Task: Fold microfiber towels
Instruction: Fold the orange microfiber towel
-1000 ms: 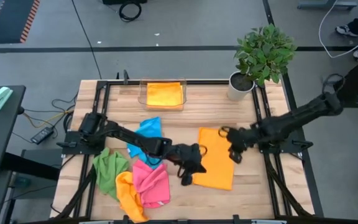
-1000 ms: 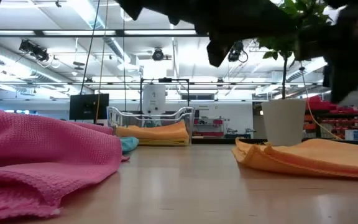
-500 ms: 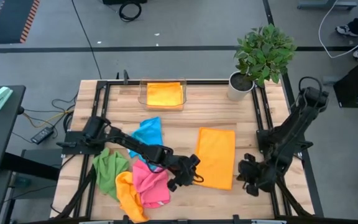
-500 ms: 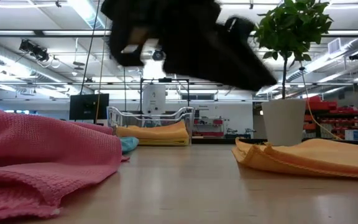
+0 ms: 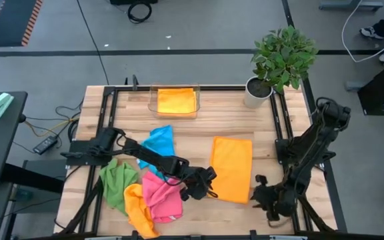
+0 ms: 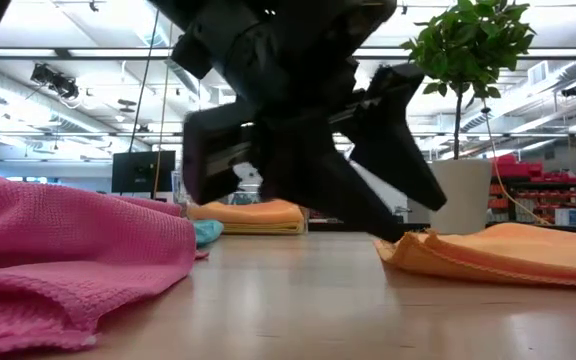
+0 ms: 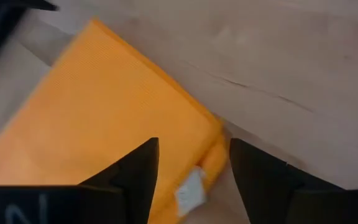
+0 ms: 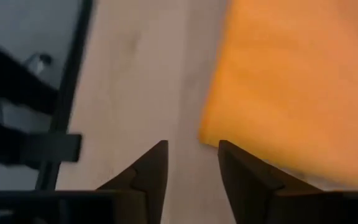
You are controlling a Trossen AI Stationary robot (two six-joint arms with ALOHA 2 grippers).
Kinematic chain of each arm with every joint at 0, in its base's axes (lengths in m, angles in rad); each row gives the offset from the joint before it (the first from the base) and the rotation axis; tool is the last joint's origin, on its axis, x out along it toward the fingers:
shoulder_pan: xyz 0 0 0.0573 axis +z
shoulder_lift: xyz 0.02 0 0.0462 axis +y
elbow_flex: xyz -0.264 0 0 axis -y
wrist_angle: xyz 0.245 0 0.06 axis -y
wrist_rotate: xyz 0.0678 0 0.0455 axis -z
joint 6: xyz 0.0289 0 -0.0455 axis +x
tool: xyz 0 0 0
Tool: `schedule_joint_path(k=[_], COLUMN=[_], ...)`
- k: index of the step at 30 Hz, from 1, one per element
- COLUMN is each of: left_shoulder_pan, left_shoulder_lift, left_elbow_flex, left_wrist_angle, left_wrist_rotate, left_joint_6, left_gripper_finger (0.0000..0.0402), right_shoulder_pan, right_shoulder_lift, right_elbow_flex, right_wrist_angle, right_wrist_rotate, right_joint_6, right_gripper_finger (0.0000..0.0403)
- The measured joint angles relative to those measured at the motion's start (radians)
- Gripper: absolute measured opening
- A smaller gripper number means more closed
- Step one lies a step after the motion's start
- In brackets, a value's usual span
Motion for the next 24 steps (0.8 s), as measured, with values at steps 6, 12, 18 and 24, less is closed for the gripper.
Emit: schedule_joint_path(k=[6,12,18,24], left_shoulder_pan=[-0.002,-0.003,-0.001,-0.001], left_shoulder_lift=[0.020,0.045,0.060,0.068], left_elbow_flex=[-0.001,0.001,0.003,0.003], left_wrist_angle=[-0.012,0.026,0.034,0.033], left_wrist_rotate=[0.049,0.058,0.066,0.067], left_joint_6=[0.033,0.034,0.028,0.005], left_gripper_finger=[0.0186,0.0181,0.0181,0.0166], right_shoulder_pan=[0.018,0.005,-0.005,-0.011], right_shoulder_lift=[0.067,0.114,0.151,0.180], right_elbow_flex=[0.001,0.001,0.001,0.001], right_wrist_angle=[0.079,0.102,0.139,0.155], right_wrist_rotate=[0.065,0.067,0.070,0.070], right_joint_6=[-0.194,-0.246,-0.253,-0.250], right_gripper_finger=[0.0179,0.0184,0.0184,0.0184])
